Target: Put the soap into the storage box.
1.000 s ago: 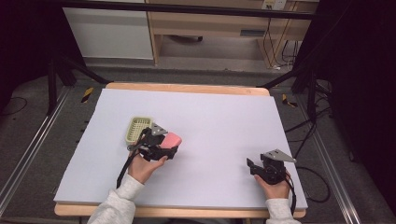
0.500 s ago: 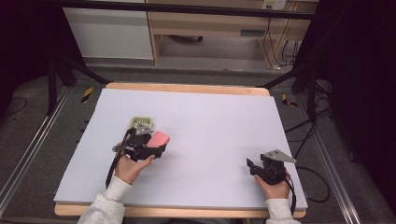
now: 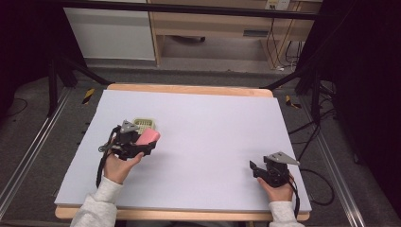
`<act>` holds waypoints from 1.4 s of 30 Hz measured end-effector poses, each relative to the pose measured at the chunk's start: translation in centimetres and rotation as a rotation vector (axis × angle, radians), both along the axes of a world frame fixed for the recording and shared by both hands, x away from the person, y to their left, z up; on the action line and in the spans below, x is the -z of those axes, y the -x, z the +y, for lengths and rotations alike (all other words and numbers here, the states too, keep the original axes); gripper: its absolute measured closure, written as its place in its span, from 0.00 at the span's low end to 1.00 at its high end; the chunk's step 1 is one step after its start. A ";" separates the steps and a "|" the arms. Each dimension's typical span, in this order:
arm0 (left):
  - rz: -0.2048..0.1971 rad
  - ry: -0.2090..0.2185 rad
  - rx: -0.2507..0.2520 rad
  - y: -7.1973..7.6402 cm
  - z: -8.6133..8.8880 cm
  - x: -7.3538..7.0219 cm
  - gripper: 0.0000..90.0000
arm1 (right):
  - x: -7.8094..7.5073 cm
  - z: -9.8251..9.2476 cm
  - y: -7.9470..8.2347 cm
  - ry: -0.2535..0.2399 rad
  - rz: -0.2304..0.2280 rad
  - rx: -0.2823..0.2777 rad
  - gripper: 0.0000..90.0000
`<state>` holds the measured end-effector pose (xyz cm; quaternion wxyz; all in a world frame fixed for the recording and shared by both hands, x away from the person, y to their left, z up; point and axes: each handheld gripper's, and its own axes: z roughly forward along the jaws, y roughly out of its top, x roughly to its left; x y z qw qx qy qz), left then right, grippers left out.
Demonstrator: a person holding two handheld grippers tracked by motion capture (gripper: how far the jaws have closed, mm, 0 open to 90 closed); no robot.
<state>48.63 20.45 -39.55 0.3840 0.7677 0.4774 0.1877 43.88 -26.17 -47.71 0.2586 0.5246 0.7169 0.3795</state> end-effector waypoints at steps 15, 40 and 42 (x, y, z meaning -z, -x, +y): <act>-0.018 0.010 -0.063 -1.9 2.5 -0.6 0.41 | -0.1 0.2 -0.1 0.007 -0.007 -0.005 0.42; 0.023 -0.036 -0.171 -6.6 3.1 1.4 0.41 | 0.0 0.3 -0.2 0.011 -0.011 -0.015 0.42; 0.029 -0.038 -0.177 -6.8 3.1 1.7 0.41 | 0.0 0.4 -0.2 0.010 -0.009 -0.014 0.42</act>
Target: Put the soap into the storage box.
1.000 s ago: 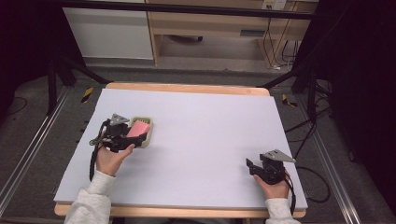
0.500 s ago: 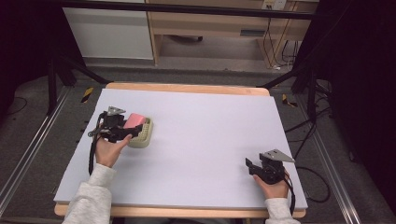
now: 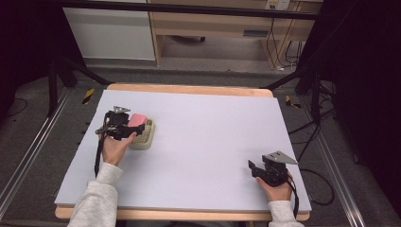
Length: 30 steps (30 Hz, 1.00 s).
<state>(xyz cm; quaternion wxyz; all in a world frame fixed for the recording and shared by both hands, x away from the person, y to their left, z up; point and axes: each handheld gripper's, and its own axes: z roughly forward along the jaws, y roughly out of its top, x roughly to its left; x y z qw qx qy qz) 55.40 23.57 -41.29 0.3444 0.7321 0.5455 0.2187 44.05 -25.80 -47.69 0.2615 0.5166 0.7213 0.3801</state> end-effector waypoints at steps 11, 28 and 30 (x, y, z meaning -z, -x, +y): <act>0.018 0.002 0.000 -0.7 -0.1 1.3 0.41 | 0.1 0.0 0.0 0.002 0.002 -0.002 0.42; 0.047 0.006 -0.006 -1.2 -0.2 2.7 0.41 | 0.1 0.1 0.0 0.006 0.002 -0.003 0.42; 0.049 0.009 -0.005 -1.2 -0.2 2.8 0.41 | 0.1 0.1 0.0 0.006 0.002 -0.003 0.42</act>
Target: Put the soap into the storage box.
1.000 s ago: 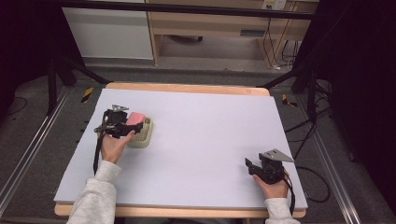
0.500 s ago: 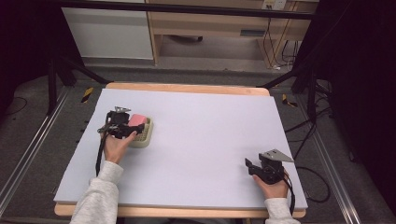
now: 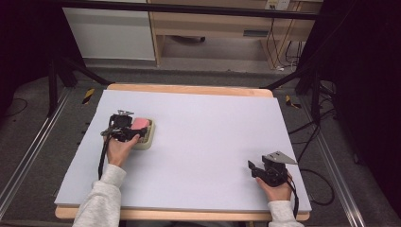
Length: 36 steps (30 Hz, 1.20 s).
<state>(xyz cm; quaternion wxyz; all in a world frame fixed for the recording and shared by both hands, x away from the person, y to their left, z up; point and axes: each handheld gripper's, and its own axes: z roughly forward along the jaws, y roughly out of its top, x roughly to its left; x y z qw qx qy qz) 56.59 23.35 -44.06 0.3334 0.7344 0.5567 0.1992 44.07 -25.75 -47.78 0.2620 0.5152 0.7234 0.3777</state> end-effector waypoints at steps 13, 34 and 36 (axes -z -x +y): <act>0.019 -0.014 0.000 -0.3 -0.3 0.8 0.41 | 0.0 0.0 0.0 0.000 0.000 0.001 0.42; 0.007 -0.042 -0.004 -0.3 -0.8 1.3 0.41 | 0.0 0.1 0.0 0.001 0.002 -0.001 0.41; -0.011 -0.027 -0.001 -0.1 -0.6 1.1 0.39 | 0.0 0.1 -0.1 0.003 0.003 -0.002 0.40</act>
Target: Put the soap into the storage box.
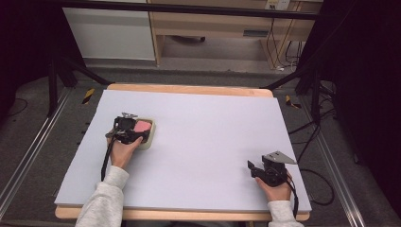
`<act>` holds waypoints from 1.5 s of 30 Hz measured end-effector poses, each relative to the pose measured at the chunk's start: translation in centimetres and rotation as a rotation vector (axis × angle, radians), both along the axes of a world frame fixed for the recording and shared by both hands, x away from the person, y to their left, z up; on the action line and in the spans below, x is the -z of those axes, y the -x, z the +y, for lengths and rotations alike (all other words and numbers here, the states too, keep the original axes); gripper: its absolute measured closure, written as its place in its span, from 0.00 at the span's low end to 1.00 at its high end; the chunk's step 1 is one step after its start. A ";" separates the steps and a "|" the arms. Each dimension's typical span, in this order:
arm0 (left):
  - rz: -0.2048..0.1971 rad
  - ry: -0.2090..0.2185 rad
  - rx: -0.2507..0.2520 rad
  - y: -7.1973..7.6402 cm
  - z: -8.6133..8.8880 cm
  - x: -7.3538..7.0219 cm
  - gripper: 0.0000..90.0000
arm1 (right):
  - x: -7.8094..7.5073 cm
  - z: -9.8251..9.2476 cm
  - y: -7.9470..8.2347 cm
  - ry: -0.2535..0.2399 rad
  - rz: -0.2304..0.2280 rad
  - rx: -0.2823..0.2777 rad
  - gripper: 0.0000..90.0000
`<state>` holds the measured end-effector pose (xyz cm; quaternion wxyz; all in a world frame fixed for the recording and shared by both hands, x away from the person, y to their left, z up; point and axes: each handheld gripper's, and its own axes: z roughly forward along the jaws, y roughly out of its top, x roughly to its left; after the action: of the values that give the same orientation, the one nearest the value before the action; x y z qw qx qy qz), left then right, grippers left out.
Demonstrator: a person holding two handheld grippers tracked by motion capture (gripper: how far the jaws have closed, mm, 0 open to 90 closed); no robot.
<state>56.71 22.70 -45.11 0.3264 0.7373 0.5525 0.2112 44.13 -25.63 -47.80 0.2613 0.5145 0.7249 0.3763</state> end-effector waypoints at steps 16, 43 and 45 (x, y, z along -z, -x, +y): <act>-0.094 0.044 0.043 2.8 1.3 -3.0 0.35 | -0.1 -0.1 0.0 -0.006 -0.009 0.007 0.42; -0.162 0.077 0.104 9.8 6.2 -0.3 0.20 | 0.1 -2.0 0.0 0.005 0.019 0.086 0.38; -0.158 0.087 0.090 10.1 6.9 0.1 0.20 | 0.1 -2.0 0.0 0.006 0.021 0.087 0.35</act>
<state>46.60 29.61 -45.21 0.4096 0.7276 0.5001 0.2295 44.10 -27.61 -47.90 0.2715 0.5485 0.7057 0.3569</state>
